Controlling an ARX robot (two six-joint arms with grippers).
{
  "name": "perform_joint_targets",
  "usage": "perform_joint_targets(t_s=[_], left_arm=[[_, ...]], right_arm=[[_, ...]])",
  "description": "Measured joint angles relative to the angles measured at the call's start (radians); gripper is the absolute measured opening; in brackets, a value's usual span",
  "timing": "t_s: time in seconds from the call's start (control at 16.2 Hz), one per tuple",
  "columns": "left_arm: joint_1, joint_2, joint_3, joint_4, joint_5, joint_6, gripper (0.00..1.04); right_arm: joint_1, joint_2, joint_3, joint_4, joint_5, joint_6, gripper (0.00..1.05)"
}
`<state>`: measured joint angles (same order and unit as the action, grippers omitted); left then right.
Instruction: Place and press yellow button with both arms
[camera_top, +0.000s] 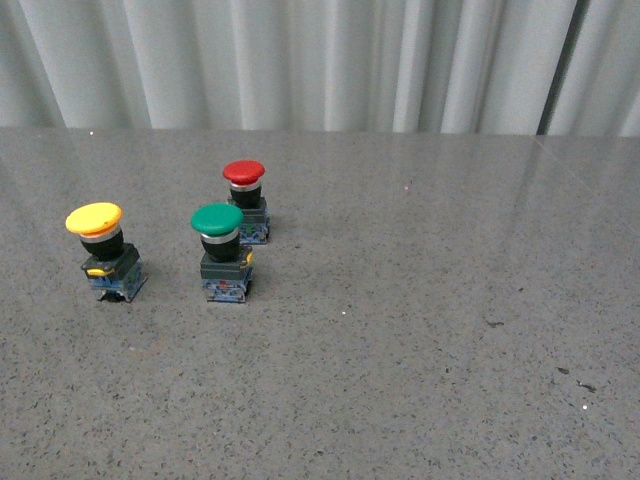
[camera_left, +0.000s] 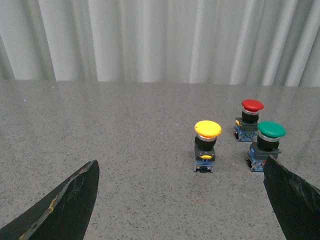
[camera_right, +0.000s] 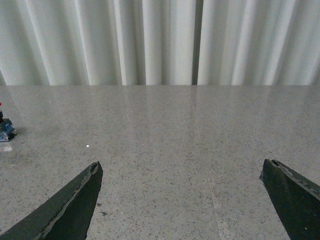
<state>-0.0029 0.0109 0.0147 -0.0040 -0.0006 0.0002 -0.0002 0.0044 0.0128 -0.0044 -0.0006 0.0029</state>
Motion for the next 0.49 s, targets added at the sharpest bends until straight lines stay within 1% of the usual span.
perform_joint_targets(t_s=[0.49], left_arm=[[0.0, 0.0, 0.0, 0.0, 0.0, 0.0, 0.98]], right_arm=[[0.0, 0.0, 0.0, 0.0, 0.0, 0.0, 0.98]])
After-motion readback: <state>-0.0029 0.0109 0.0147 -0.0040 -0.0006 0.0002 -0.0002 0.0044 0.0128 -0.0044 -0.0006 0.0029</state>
